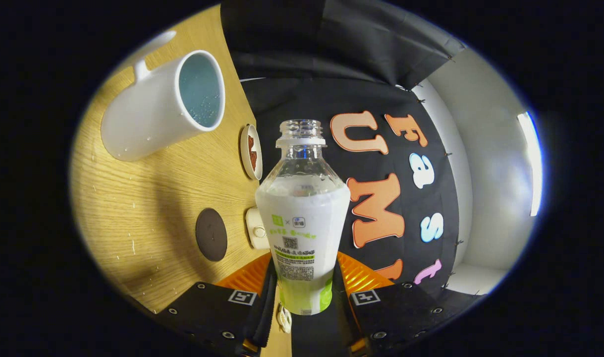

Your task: Take the bottle from table, then pour the juice into the cup, finally place the bottle on the coaster

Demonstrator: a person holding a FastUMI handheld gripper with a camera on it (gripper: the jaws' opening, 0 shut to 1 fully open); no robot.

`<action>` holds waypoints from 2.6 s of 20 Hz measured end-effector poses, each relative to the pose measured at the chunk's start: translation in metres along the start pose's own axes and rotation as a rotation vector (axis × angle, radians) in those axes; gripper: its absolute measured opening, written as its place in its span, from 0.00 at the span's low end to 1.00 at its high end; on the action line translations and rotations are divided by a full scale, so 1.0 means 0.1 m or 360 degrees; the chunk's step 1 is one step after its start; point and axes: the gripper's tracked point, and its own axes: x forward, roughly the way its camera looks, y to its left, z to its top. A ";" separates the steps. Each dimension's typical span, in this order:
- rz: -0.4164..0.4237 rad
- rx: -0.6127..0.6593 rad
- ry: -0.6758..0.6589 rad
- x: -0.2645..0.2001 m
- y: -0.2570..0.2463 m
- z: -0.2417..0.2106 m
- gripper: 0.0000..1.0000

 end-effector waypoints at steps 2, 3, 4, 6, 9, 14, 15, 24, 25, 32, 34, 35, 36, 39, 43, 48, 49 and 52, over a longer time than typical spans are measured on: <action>-0.0018 -0.0050 -0.0019 0.01 0.01 0.04 0.55; -0.0015 -0.0069 -0.0025 0.01 0.03 0.05 0.55; -0.0015 -0.0089 -0.0036 0.00 0.04 0.05 0.55; -0.0020 -0.0135 -0.0060 0.02 0.03 0.09 0.55; -0.0039 -0.0189 -0.0101 0.01 0.00 0.14 0.55; -0.0072 -0.0265 -0.0138 -0.04 0.00 0.20 0.55; -0.0071 -0.0273 -0.0143 -0.03 -0.01 0.20 0.55; -0.0102 -0.0337 -0.0187 -0.04 -0.06 0.26 0.55; -0.0107 -0.0351 -0.0193 -0.02 -0.07 0.27 0.55; -0.0130 -0.0443 -0.0219 0.00 -0.13 0.28 0.55; -0.0139 -0.0455 -0.0223 0.00 -0.13 0.29 0.55; -0.0143 -0.0465 -0.0226 0.00 -0.14 0.29 0.55; -0.0150 -0.0471 -0.0230 0.00 -0.14 0.30 0.54; -0.0167 -0.0505 -0.0236 0.02 -0.17 0.30 0.54; -0.0192 -0.0566 -0.0251 0.04 -0.21 0.30 0.54; -0.0235 -0.0609 -0.0272 0.04 -0.22 0.31 0.55; -0.0238 -0.0626 -0.0283 0.05 -0.24 0.32 0.55; -0.0229 -0.0638 -0.0299 0.06 -0.25 0.32 0.55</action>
